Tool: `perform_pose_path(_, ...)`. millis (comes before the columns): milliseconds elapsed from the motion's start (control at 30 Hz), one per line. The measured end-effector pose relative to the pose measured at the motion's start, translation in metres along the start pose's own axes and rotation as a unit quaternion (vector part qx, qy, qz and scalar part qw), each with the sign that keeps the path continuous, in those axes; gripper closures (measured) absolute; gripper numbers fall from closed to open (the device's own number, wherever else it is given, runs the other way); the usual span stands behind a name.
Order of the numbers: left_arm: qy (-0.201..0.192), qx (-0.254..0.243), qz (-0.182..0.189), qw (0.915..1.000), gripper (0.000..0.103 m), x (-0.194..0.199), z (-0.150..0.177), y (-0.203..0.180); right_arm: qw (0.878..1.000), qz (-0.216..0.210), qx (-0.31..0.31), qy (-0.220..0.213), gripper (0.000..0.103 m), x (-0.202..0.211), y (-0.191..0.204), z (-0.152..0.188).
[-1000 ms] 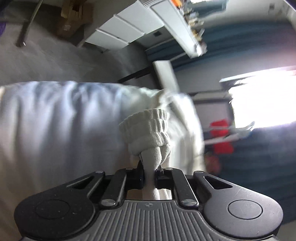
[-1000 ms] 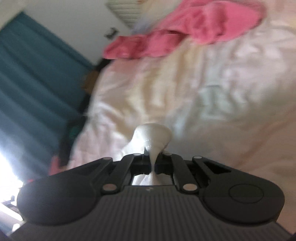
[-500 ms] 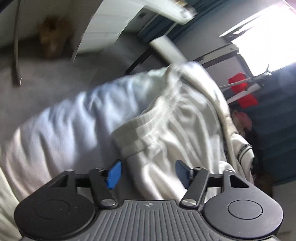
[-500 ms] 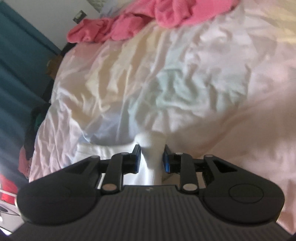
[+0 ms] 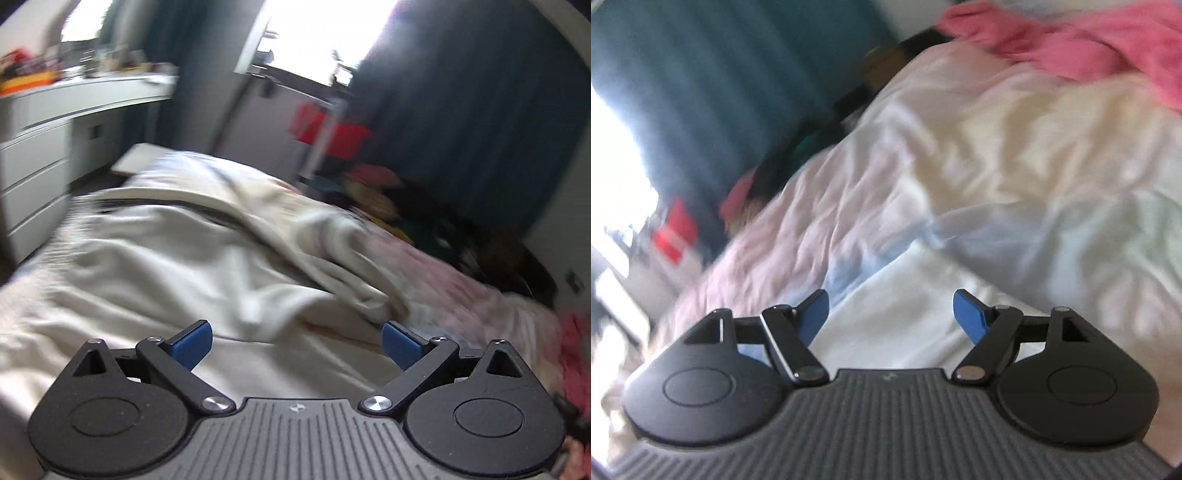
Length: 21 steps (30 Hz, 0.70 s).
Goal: Fold clothes
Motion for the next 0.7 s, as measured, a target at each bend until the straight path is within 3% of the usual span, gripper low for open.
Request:
perform_pose_path(100, 0.02, -0.025, 0.021, 0.9993, 0.002, -0.039, 0.032, -0.034, 1.0, 0.022, 0.015, 0.009, 0.026, -0.016, -0.005, 0.002)
perform_pose_path(200, 0.039, -0.046, 0.038, 0.9975, 0.002, -0.072, 0.06, -0.044, 0.998, 0.047, 0.026, 0.016, 0.027, -0.03, -0.012, 0.005)
perform_pose_path(367, 0.04, -0.075, -0.001, 0.9964, 0.002, -0.116, 0.087, -0.023, 0.995, 0.082, 0.045, 0.026, 0.028, -0.05, -0.022, 0.008)
perform_pose_path(400, 0.039, -0.076, -0.008, 0.9963, 0.002, -0.119, 0.09, -0.019, 0.995, 0.081, 0.048, 0.025, 0.031, -0.05, -0.022, 0.008)
perform_pose_path(500, 0.042, -0.067, -0.015, 0.9967, 0.002, -0.123, 0.09, -0.01, 0.995, 0.078, 0.056, 0.022, 0.074, -0.05, -0.024, 0.007)
perform_pose_path(533, 0.042, -0.065, -0.015, 0.9969, 0.002, -0.123, 0.089, -0.009, 0.995, 0.077, 0.059, 0.021, 0.082, -0.05, -0.024, 0.007)
perform_pose_path(700, 0.026, -0.098, -0.014, 0.9947, 0.002, -0.127, 0.091, -0.014, 0.992, 0.118, 0.019, -0.03, 0.09, -0.031, -0.039, -0.011)
Point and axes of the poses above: each gripper's, at about its wrist camera, not at the fingertips, and x roughly against the way its jaws point, y to its left, z to its underside, the point moved 8 cm from there along -x, roughly the way its jaws point, and after that the axes turned 15 degrees about x, right-handed, at the moved point
